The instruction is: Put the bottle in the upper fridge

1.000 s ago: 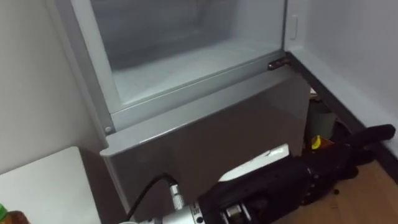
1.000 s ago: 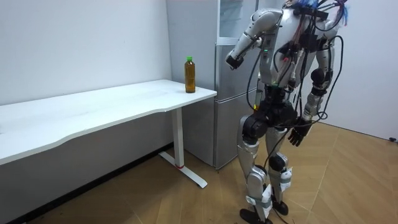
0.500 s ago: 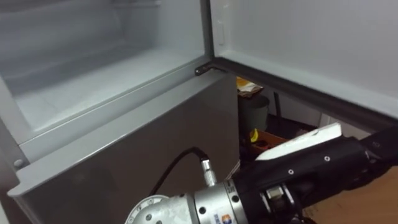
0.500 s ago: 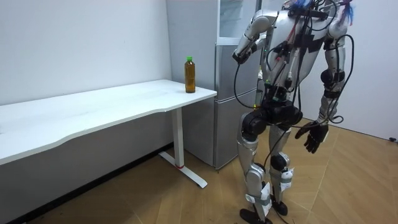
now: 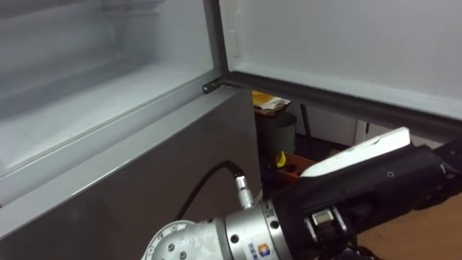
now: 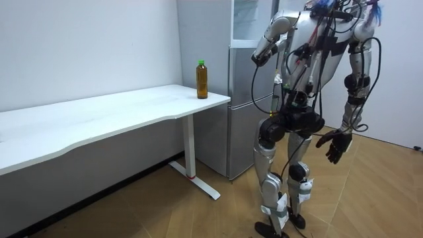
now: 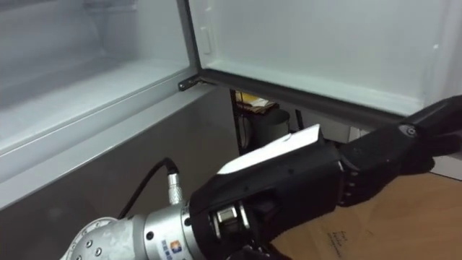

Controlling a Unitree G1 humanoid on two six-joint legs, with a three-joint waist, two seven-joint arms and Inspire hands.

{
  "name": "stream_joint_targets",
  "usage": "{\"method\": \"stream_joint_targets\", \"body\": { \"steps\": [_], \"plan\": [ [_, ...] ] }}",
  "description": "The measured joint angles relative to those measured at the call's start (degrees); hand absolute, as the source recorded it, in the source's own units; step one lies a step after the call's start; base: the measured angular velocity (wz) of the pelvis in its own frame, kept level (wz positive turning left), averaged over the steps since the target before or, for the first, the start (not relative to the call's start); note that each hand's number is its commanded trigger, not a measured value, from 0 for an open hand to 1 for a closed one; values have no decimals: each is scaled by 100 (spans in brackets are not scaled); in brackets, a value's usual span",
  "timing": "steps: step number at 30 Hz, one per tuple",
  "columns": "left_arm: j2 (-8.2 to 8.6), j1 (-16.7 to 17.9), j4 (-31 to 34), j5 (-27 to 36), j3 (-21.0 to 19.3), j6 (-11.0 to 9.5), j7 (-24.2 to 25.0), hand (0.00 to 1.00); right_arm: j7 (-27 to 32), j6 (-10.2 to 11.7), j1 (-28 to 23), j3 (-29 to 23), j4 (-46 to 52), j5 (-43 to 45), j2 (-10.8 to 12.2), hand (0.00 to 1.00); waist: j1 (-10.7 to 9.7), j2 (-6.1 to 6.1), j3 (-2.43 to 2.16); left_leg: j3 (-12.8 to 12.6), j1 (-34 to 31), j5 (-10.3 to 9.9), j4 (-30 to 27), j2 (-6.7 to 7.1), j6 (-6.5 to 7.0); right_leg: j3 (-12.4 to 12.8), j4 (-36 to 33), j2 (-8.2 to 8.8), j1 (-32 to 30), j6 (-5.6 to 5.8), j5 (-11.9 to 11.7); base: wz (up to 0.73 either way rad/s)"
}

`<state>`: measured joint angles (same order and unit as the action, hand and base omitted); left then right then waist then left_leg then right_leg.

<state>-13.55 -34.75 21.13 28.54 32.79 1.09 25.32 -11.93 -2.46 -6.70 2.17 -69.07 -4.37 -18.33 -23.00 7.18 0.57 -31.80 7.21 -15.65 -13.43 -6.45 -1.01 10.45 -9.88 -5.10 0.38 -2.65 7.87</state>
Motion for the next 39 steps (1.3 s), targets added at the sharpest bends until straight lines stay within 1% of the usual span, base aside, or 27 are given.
{"method": "stream_joint_targets", "body": {
  "steps": [4,6,7,8,9,10,11,12,13,14,16,18,19,20,21,23,24,25,26,27,28,30,32,33,36,38,39],
  "plan": [
    [-65,0,47,-22,-12,-87,-18,0,147,59,34,36,-24,-59,4,0,174,0,0,228,-66,11,-16,5,-17,-205,-2,30,20,-12,-3,26],
    [-136,2,195,-120,-168,-97,-21,0,232,59,40,-8,-25,-53,29,0,306,-1,-2,412,-138,24,-20,11,-20,-409,-5,76,23,-19,12,42],
    [-134,3,229,-139,-221,-105,-23,0,274,58,46,-9,-22,-52,44,0,310,-5,-3,478,-154,35,-21,18,-10,-486,-2,97,36,-19,17,52],
    [-137,3,252,-161,-313,-143,-48,0,350,45,67,-9,21,-31,64,0,369,-17,5,573,-159,71,-11,37,3,-596,-9,137,60,-17,33,42],
    [-135,4,252,-176,-365,-150,-140,0,386,47,131,-7,38,-33,81,0,475,-18,4,610,-167,91,-11,46,10,-645,-8,154,69,-16,34,34],
    [-136,13,255,-178,-369,-152,-197,0,409,54,158,-4,67,-41,91,0,512,-21,2,663,-179,102,-11,56,16,-695,-9,167,78,-16,37,31],
    [-110,39,282,-175,-378,-151,-268,0,492,60,146,10,244,-118,105,0,613,-32,-5,768,-210,136,-5,124,33,-800,-29,203,71,-13,64,33],
    [-98,49,320,-175,-387,-152,-307,0,539,65,140,19,340,-187,113,0,663,-38,-6,804,-230,152,-2,136,38,-835,-48,217,57,-11,77,40],
    [-98,52,410,-175,-402,-153,-402,0,621,83,141,37,520,-322,137,0,777,-47,-10,892,-282,174,-1,153,45,-924,-78,240,27,-14,95,38],
    [-90,75,482,-177,-471,-152,-458,0,711,130,138,38,677,-416,172,0,867,-72,-25,1016,-336,224,1,185,53,-1021,-77,272,22,-18,95,45],
    [-72,82,582,-190,-654,-152,-534,0,813,227,142,38,833,-439,267,0,925,-129,-61,1212,-427,280,10,222,67,-1242,-73,323,22,-33,103,58],
    [-106,128,733,-227,-880,-154,-711,0,828,278,149,99,969,-439,332,0,1123,-186,-78,1394,-468,330,9,237,62,-1432,-45,354,69,-49,111,48],
    [-114,168,771,-227,-937,-154,-742,0,830,278,144,116,999,-445,345,0,1163,-193,-86,1461,-474,337,10,239,60,-1509,-32,367,94,-54,117,45],
    [-121,299,873,-243,-1060,-155,-791,0,849,280,105,115,1093,-499,391,0,1212,-208,-92,1561,-475,358,11,250,59,-1628,14,388,167,-59,123,48],
    [-135,469,999,-317,-1196,-163,-863,0,916,313,67,106,1177,-596,463,0,1258,-232,-101,1687,-476,383,23,307,56,-1719,9,408,206,-66,152,50],
    [-124,735,1052,-366,-1434,-190,-922,0,1001,320,37,105,1278,-632,588,0,1297,-284,-116,1840,-465,407,43,335,49,-1857,1,432,283,-72,195,45],
    [-116,890,1054,-426,-1591,-189,-989,0,1006,332,-8,112,1368,-643,651,0,1435,-320,-138,1877,-454,435,74,342,39,-1895,-2,435,297,-80,207,30],
    [-118,967,1060,-455,-1682,-189,-1012,0,1004,363,-24,112,1388,-654,678,0,1507,-333,-140,1914,-459,446,78,347,34,-1932,3,435,306,-84,207,27],
    [-123,1129,1070,-454,-1867,-191,-1090,0,1003,392,-69,111,1441,-656,708,0,1556,-362,-132,2017,-472,468,81,368,31,-2027,13,449,366,-89,206,45],
    [-149,1341,1075,-453,-2078,-198,-1171,0,999,392,-142,105,1537,-658,704,0,1578,-380,-137,2126,-489,508,102,412,42,-2157,8,494,390,-90,236,54],
    [-183,1449,1087,-453,-2190,-199,-1228,0,999,392,-164,100,1584,-666,697,0,1593,-380,-137,2167,-505,511,106,421,44,-2197,10,502,394,-85,249,47],
    [-318,1780,1154,-451,-2548,-199,-1398,0,1004,401,-171,107,1629,-668,715,0,1791,-396,-127,2301,-558,512,77,426,44,-2324,19,520,392,-86,265,28],
    [-321,1871,1159,-452,-2742,-202,-1572,0,994,419,-178,120,1617,-657,728,0,1942,-421,-109,2342,-559,514,75,442,44,-2392,34,526,444,-83,267,23],
    [-322,1933,1159,-451,-2902,-231,-1664,0,988,446,-186,120,1623,-657,728,0,2021,-425,-106,2399,-561,518,71,476,49,-2461,41,548,470,-70,281,26],
    [-316,2097,1167,-450,-3303,-375,-1813,0,992,518,-204,104,1626,-652,745,0,2187,-411,-111,2460,-562,530,73,526,69,-2525,8,602,470,-36,345,17],
    [-265,2438,1198,-439,-3753,-534,-1981,0,975,564,-253,107,1657,-633,756,0,2295,-408,-113,2536,-564,530,83,540,71,-2544,15,621,482,-12,362,6],
    [-265,2571,1198,-436,-3843,-577,-2029,0,986,568,-275,106,1656,-639,759,0,2319,-407,-113,2558,-561,529,87,549,73,-2553,20,623,495,-10,363,15]
  ]
}}
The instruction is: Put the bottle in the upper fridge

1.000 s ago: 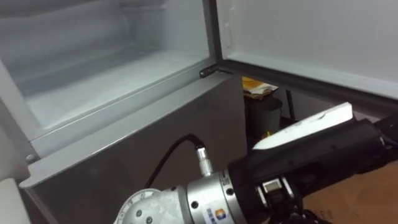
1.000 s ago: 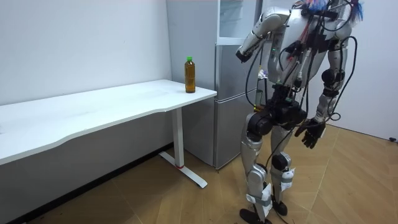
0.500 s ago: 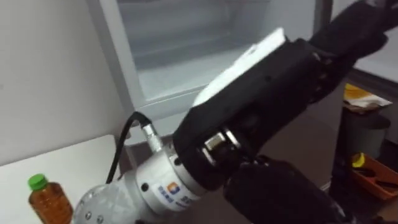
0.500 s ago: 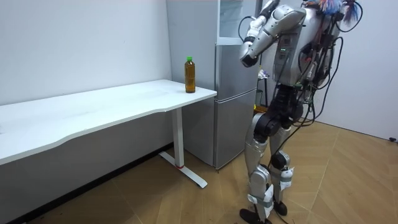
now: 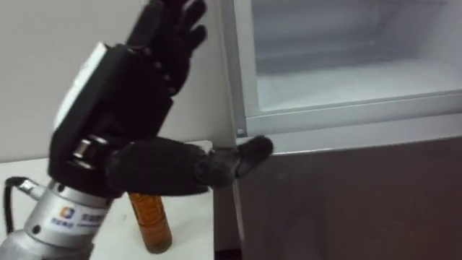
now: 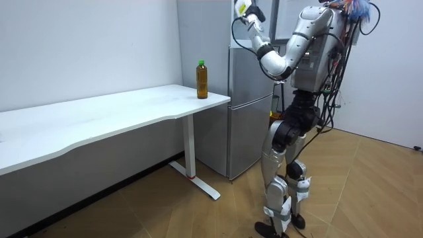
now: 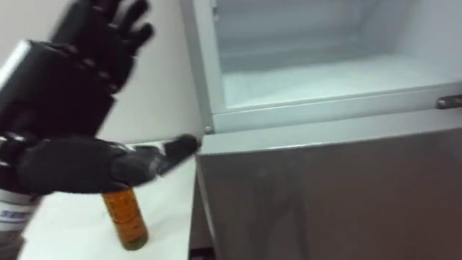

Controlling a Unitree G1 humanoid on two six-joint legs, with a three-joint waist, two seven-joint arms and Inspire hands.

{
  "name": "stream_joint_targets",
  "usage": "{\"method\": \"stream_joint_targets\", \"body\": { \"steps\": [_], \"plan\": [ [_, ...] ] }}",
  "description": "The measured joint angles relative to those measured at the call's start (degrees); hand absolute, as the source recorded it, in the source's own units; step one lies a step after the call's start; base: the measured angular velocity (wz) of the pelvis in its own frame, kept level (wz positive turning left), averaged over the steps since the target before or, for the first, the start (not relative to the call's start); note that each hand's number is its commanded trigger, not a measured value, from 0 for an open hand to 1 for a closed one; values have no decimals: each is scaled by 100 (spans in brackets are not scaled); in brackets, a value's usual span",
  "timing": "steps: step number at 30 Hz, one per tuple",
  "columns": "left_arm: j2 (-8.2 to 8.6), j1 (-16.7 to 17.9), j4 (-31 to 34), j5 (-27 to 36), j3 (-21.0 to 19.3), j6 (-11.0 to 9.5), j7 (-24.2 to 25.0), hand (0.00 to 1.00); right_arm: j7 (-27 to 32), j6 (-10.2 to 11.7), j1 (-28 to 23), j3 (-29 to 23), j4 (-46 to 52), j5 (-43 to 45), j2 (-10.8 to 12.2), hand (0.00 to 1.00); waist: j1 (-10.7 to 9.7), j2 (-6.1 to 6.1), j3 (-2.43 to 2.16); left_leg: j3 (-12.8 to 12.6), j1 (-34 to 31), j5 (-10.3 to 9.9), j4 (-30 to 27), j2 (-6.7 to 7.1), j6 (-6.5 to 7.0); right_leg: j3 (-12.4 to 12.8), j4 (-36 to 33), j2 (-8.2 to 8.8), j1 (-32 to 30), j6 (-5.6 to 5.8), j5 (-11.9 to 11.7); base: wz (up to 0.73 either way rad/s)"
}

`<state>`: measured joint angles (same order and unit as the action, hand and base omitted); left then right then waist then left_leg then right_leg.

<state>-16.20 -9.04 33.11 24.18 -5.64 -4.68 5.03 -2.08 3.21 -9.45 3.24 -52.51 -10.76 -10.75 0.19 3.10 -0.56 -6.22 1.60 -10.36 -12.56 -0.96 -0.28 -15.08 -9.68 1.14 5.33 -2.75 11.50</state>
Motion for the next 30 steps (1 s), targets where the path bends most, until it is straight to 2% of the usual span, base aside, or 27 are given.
{"method": "stream_joint_targets", "body": {
  "steps": [1,3,5,6,9,13,15,18,21,22,24,25,27,30],
  "plan": [
    [4,337,-5,2,-155,-56,-119,0,23,-1,-61,-2,-4,-26,0,0,21,-6,4,32,8,0,-2,42,1,-43,2,15,39,14,8,19],
    [83,896,-152,21,-476,-36,-301,0,67,-4,-235,-15,18,-59,-2,0,165,-7,11,68,23,0,-6,72,1,-76,1,40,70,34,28,13],
    [254,1210,-174,49,-779,-34,-507,0,66,-1,-378,-15,155,-103,12,0,225,16,29,94,21,-1,-6,80,2,-87,4,45,79,42,34,6],
    [344,1365,-189,68,-939,-34,-677,0,69,2,-461,-16,238,-159,33,0,281,-13,60,123,7,-2,-5,84,3,-111,14,46,79,44,36,11],
    [503,1573,-407,149,-1208,-60,-952,0,62,2,-632,-28,399,-268,109,0,359,-41,96,167,-7,-8,-5,87,13,-230,10,79,83,53,83,15],
    [558,2053,-630,411,-1455,-61,-1221,0,16,0,-689,-145,421,-296,150,0,379,-27,76,171,-27,-14,-16,90,23,-256,-14,103,67,70,100,4],
    [580,2419,-766,432,-1629,-75,-1373,0,-10,-4,-860,-346,597,-344,162,0,392,-13,43,176,-24,-13,-15,143,23,-267,-13,120,85,81,107,0],
    [700,2649,-1164,493,-1678,-126,-1574,0,-33,-4,-999,-512,638,-353,153,0,414,-20,37,184,7,-13,-15,166,25,-255,-13,130,134,107,123,5],
    [916,2951,-1947,823,-1671,-179,-1703,0,-67,-12,-1192,-570,804,-519,193,0,478,-24,30,182,45,-16,-14,171,31,-274,-22,138,164,116,144,5],
    [918,3007,-2148,880,-1661,-217,-1716,0,-70,-9,-1201,-569,813,-525,207,0,480,-27,32,182,53,-16,-13,171,31,-276,-21,137,173,114,146,0],
    [926,3144,-3080,999,-1614,-245,-1769,0,-131,-10,-1208,-577,806,-541,224,0,468,-37,33,173,83,-16,-4,168,31,-278,-19,135,202,112,146,0],
    [927,3173,-3331,1002,-1583,-246,-1787,0,-173,-10,-1215,-584,806,-545,224,0,465,-43,32,174,92,-16,-5,168,31,-281,-17,136,219,112,146,0],
    [927,3233,-4371,984,-1413,-259,-1786,0,-321,-10,-1235,-712,778,-534,274,0,462,-107,28,177,108,-31,-18,168,53,-297,-12,136,272,115,155,4],
    [929,3346,-5178,915,-1157,-261,-1782,0,-524,-7,-1308,-810,781,-521,265,0,451,-169,24,171,110,-52,-32,158,78,-277,-21,131,257,121,161,0]
  ]
}}
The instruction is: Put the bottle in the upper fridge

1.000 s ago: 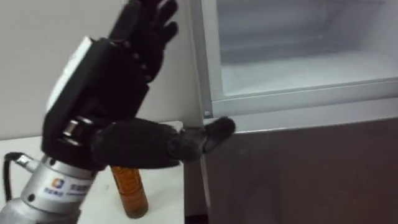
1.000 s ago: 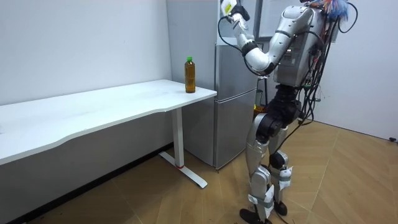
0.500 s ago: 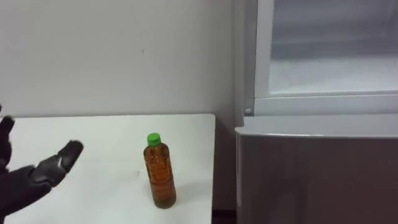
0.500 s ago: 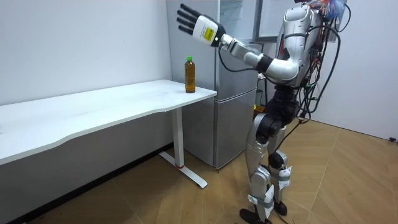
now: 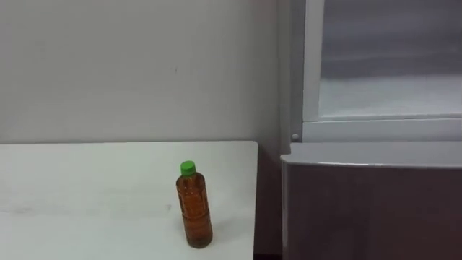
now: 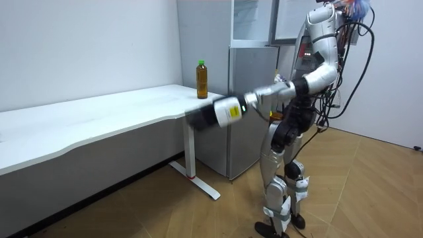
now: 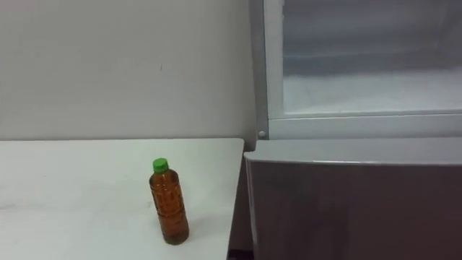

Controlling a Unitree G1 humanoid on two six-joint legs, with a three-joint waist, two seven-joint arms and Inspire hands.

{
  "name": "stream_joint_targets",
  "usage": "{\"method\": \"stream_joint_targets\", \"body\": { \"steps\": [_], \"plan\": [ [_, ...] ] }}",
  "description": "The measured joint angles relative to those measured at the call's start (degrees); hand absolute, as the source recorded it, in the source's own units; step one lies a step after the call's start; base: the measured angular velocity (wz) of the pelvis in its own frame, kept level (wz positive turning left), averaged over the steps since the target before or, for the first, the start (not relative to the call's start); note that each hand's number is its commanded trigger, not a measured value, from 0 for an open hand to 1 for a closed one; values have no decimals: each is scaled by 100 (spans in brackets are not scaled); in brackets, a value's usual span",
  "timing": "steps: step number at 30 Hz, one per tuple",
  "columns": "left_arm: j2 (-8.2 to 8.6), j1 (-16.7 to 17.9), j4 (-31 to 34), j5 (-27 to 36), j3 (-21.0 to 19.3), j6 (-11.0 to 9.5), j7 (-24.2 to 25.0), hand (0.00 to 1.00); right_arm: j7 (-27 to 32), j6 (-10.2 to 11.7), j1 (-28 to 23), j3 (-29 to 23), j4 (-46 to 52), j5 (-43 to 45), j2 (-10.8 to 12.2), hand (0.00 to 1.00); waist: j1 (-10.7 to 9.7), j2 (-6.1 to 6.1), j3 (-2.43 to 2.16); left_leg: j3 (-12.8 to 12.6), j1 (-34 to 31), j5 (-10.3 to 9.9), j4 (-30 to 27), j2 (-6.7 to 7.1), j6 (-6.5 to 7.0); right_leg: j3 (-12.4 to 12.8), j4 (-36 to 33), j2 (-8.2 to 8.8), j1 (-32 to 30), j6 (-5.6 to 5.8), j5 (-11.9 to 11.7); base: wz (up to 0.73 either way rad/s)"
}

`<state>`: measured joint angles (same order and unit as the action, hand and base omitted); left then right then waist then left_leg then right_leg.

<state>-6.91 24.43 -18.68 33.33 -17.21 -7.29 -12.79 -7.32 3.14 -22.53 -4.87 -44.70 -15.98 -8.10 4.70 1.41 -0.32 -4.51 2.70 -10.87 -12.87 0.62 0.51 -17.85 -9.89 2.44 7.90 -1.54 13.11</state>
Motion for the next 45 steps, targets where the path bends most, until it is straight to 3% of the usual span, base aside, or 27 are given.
{"method": "stream_joint_targets", "body": {
  "steps": [3,4,6,11,15,21,26,32,45],
  "plan": [
    [-17,34,-905,-295,259,-8,123,0,-170,6,-64,-51,-2,-26,-33,0,12,-24,-14,-20,-14,-78,-61,-45,39,4,-2,-8,19,16,7,-2],
    [-57,34,-1347,-301,401,-37,206,0,-216,7,-87,-55,-1,-39,-46,0,17,-58,4,-33,-2,-98,-15,-46,50,43,-7,-7,19,28,9,-14],
    [-62,35,-2165,-414,643,-25,362,0,-244,9,-116,-54,-10,-40,-38,0,-49,-19,-8,-45,2,-110,9,-31,70,62,4,8,3,56,-9,-11],
    [-102,143,-2683,-956,1129,-24,604,0,-345,11,-52,65,-175,-76,-38,0,-166,-7,-1,-95,-14,-121,9,-8,91,53,17,34,-6,79,-27,0],
    [-110,-99,-3126,-1981,1381,-17,682,0,-355,109,126,260,-363,62,-57,0,-239,-29,0,-128,-14,-116,86,0,98,106,4,38,-70,89,-23,-5],
    [-111,-413,-3464,-3021,1541,118,807,0,-576,97,570,421,-848,52,-68,0,-452,-90,1,-182,-8,-111,96,8,104,156,8,42,-82,105,-34,-5],
    [-199,-680,-3504,-3074,1564,246,1103,0,-666,79,753,582,-1045,43,-81,0,-495,-160,38,-183,-10,-111,105,15,105,128,31,56,-69,111,-31,0],
    [-224,-889,-3801,-3053,1554,292,1252,0,-784,44,886,588,-1301,-57,-82,0,-500,-164,44,-175,-12,-111,110,24,105,113,38,62,-63,124,-23,1],
    [-207,-821,-3865,-3236,1516,370,1093,0,-831,-24,923,616,-1295,153,-104,0,-461,-169,34,-144,-15,-113,111,23,107,125,24,58,-83,125,-21,0]
  ]
}}
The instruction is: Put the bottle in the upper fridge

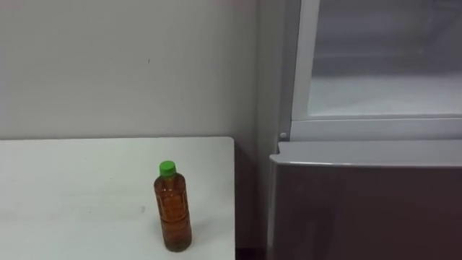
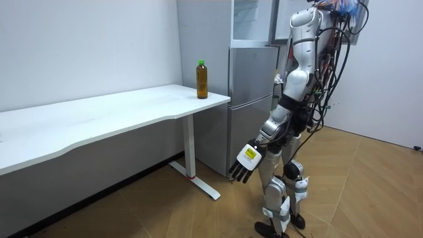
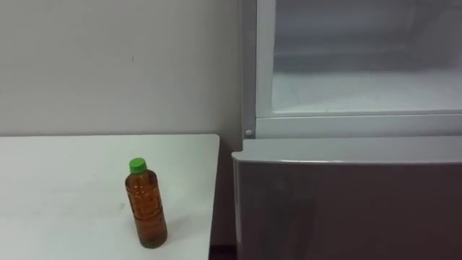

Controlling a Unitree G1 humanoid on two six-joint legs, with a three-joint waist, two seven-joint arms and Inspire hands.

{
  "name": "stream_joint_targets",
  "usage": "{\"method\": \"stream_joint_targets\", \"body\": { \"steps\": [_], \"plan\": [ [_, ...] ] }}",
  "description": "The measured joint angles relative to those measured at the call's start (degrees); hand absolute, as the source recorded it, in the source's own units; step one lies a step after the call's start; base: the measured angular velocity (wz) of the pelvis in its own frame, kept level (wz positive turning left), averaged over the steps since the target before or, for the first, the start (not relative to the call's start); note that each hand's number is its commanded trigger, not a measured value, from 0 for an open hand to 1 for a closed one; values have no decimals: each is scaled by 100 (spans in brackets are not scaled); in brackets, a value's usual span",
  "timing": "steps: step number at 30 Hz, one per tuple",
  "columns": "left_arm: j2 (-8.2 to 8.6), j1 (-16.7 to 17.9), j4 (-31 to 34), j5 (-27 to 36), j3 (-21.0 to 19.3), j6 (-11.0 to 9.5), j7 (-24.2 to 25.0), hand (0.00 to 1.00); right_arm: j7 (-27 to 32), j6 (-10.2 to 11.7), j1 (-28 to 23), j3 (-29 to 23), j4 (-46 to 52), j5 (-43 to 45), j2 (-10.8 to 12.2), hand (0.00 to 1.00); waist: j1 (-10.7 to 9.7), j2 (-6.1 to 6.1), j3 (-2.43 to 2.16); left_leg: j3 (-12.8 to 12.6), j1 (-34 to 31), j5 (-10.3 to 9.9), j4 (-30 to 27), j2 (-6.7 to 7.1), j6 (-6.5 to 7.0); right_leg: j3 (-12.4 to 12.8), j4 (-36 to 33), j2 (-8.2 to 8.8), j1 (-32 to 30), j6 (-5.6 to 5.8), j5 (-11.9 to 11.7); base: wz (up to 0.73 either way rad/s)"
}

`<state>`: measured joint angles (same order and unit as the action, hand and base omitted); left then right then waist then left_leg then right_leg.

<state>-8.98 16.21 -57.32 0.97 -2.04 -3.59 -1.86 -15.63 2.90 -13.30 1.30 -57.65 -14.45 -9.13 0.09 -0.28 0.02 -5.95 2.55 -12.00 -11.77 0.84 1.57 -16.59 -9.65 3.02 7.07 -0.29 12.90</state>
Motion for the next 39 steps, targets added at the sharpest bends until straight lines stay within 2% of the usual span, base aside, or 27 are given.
{"method": "stream_joint_targets", "body": {
  "steps": [6,10,13,16,18,20,21,24,27,31,32,39],
  "plan": [
    [-15,-27,59,-177,7,62,-4,0,-16,-57,53,260,420,544,-107,0,16,-35,-16,-1,-10,0,-10,0,0,3,-1,1,-8,0,0,0],
    [-55,-4,213,-351,7,86,29,0,-94,-135,49,566,1207,1342,-235,0,40,-98,-33,-9,-86,1,-39,-2,1,-4,-18,-3,-44,0,0,3],
    [-90,-29,379,-424,21,106,28,0,-247,-180,54,705,1700,1603,-273,0,60,-169,-23,-8,-123,0,-97,-3,1,-59,-9,1,-35,-3,-2,8],
    [-140,-40,401,-434,12,107,106,0,-460,-258,51,866,2294,1691,-417,0,176,-228,-6,-10,-111,-2,-96,-3,2,-70,-3,4,-16,-3,-2,0],
    [-197,-79,393,-440,-13,118,156,0,-682,-415,32,872,3057,1722,-615,0,188,-280,0,2,-100,-5,-92,-1,8,-78,-4,5,-17,-2,-2,0],
    [-238,-68,401,-443,-9,144,202,0,-784,-428,33,854,3689,1715,-790,0,187,-308,10,2,-96,-6,-91,-2,9,-74,-9,2,-23,-1,-3,0],
    [-258,-66,423,-445,-4,168,226,0,-808,-427,39,851,3888,1714,-842,0,186,-306,0,3,-96,-6,-91,-3,9,-73,-8,1,-24,-1,-3,0],
    [-357,-68,520,-443,23,236,252,0,-1046,-430,119,852,4398,1731,-971,0,210,-414,-9,3,-98,-7,-86,-10,8,-70,-5,-7,-25,-3,-4,0],
    [-367,-75,520,-446,24,244,245,0,-1222,-541,66,852,4774,1729,-980,0,194,-403,-12,-2,-128,-11,-87,-7,16,-54,-21,-1,-31,3,-13,-2],
    [-382,-129,497,-440,32,246,239,0,-1337,-552,85,834,5167,1709,-989,0,196,-357,8,21,-118,-11,-90,-12,17,-64,-65,-6,-34,2,-31,0],
    [-380,-151,490,-442,43,246,248,0,-1382,-555,97,800,5350,1709,-989,0,199,-329,25,21,-95,-11,-88,-16,18,-64,-103,-7,-31,3,-31,0],
    [-380,-129,451,-467,51,282,250,0,-1562,-600,194,433,6420,1222,-1009,0,267,-228,17,-21,-7,-11,11,-15,26,75,-114,-15,-20,2,-32,-7]
  ]
}}
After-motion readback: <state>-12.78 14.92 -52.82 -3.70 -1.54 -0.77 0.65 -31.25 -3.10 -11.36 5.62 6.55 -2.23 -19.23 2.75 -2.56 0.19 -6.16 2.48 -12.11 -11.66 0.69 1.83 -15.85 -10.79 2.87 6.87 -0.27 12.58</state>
